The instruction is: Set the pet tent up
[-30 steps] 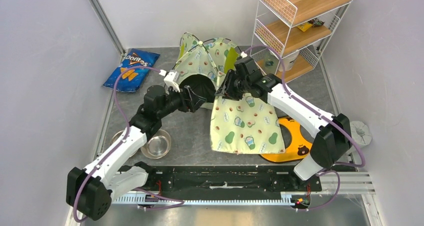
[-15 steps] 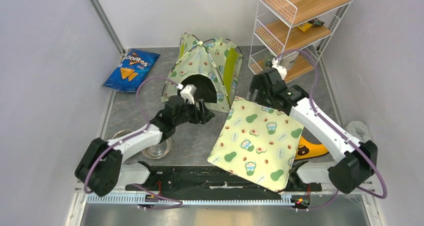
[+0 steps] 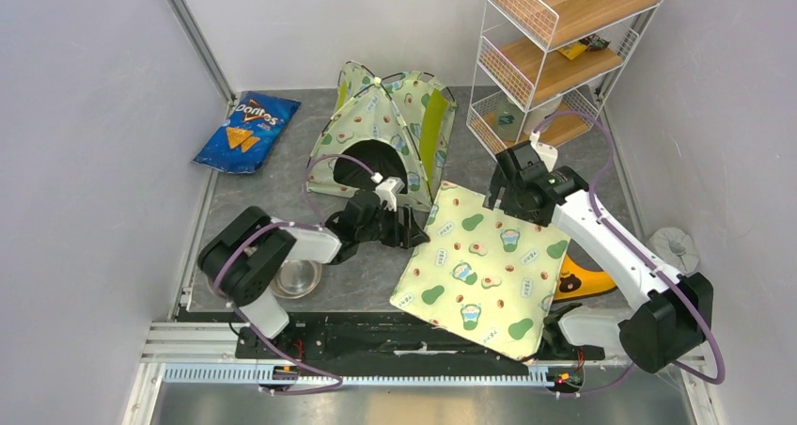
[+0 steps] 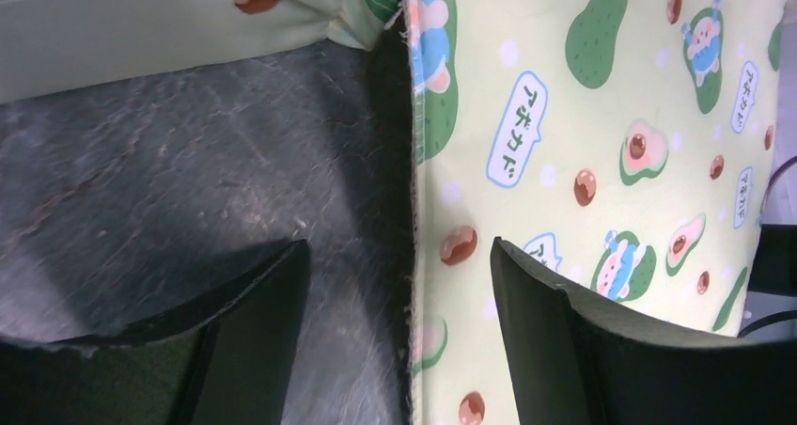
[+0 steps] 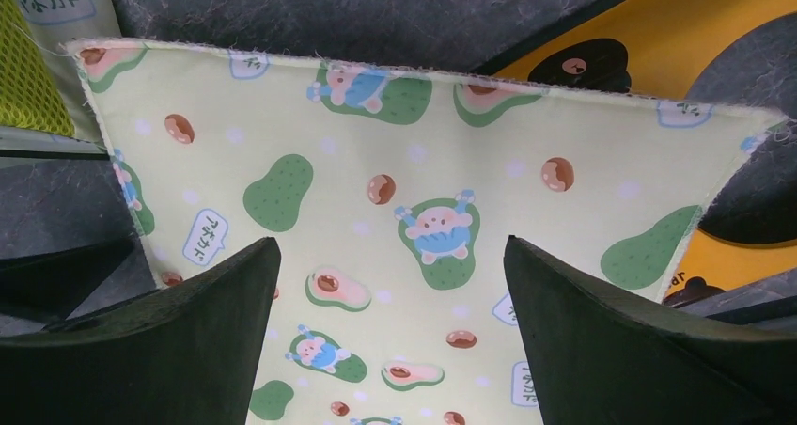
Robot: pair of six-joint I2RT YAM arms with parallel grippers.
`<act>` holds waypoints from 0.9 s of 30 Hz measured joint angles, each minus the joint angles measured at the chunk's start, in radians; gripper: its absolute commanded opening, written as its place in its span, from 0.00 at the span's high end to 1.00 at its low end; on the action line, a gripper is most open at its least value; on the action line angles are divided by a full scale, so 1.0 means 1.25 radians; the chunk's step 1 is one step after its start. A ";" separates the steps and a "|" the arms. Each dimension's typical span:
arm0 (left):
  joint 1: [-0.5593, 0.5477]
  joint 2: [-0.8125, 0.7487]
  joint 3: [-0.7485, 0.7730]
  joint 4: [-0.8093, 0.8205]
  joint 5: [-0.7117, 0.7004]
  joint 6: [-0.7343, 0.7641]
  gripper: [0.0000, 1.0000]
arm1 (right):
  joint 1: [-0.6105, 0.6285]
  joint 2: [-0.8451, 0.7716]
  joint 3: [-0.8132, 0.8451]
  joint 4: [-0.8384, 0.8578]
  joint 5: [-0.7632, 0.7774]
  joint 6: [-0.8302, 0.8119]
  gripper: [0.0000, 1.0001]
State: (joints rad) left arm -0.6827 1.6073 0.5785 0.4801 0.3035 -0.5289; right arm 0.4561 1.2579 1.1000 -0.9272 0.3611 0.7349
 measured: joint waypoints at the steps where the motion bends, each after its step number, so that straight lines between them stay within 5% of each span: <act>1: -0.002 0.030 0.002 0.035 0.013 -0.008 0.24 | 0.000 0.000 0.000 -0.002 -0.003 0.001 0.05; 9: -0.010 0.197 0.008 0.321 0.104 -0.129 0.46 | -0.001 0.000 0.000 -0.009 -0.023 0.004 0.05; 14: -0.013 0.220 -0.005 0.404 0.139 -0.183 0.95 | -0.001 0.000 0.000 -0.016 -0.023 0.003 0.06; 15: -0.012 0.218 -0.006 0.407 0.140 -0.186 0.98 | -0.001 0.000 0.000 -0.017 -0.024 0.002 0.06; 20: -0.013 0.110 -0.031 0.300 0.115 -0.155 0.98 | -0.002 0.000 0.000 -0.020 -0.027 -0.003 0.05; 27: -0.013 -0.220 -0.002 -0.106 -0.015 -0.008 0.98 | -0.002 0.000 0.003 -0.009 -0.062 -0.037 0.04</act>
State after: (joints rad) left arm -0.6983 1.3319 0.5762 0.3473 0.2852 -0.5385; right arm 0.4538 1.2575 1.1042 -0.9390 0.2836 0.6884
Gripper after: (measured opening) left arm 0.043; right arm 0.952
